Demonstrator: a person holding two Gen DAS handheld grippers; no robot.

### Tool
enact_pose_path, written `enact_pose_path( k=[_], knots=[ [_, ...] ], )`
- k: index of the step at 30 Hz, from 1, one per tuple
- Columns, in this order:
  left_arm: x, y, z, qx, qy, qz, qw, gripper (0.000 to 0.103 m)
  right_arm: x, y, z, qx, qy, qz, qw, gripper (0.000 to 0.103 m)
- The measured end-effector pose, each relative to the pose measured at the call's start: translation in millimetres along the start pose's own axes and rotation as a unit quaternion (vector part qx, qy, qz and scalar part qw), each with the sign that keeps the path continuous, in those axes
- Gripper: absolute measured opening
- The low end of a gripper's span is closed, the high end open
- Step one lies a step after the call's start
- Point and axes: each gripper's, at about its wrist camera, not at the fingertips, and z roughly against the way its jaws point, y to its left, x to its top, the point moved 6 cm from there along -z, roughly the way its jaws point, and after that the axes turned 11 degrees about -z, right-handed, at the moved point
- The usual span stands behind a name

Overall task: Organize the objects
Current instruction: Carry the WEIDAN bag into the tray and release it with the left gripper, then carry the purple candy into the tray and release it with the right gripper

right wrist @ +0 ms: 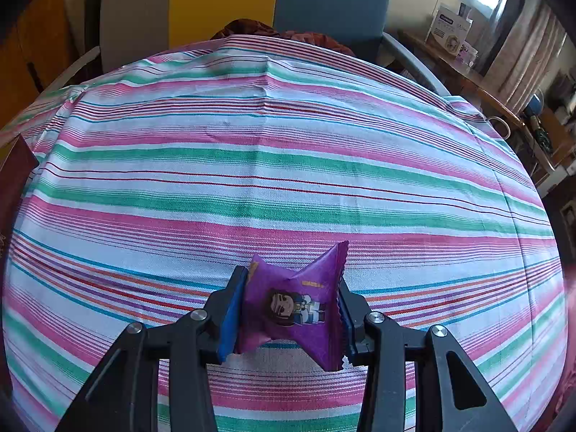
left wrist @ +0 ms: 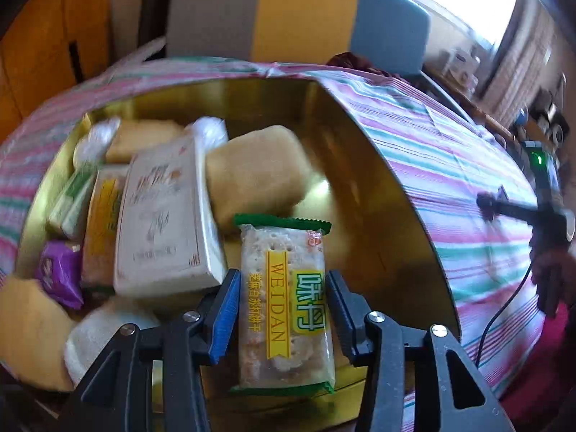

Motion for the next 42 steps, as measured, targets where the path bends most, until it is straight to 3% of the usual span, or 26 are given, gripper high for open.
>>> enact_pose_path(
  k=[13, 29, 36, 42],
  knots=[
    [-0.4, 9.8, 13.2, 0.038, -0.026, 0.002, 0.9989, 0.048, -0.4, 0.7, -0.5, -0.001, 0.000, 0.003, 1.000, 0.044],
    [8.2, 24.8, 66.1, 0.108, -0.082, 0.003, 0.9908, 0.048, 0.2, 3.8, 1.9, -0.011, 0.002, 0.003, 1.000, 0.042],
    [4.3, 36.0, 79.5, 0.112, -0.092, 0.018, 0.9894, 0.048, -5.0, 9.6, 7.2, -0.012, 0.021, 0.004, 1.000, 0.042],
    [2.0, 41.1, 84.4, 0.111, -0.097, 0.025, 0.9887, 0.048, -15.7, 33.8, 20.6, 0.018, 0.026, 0.008, 0.999, 0.041]
  ],
)
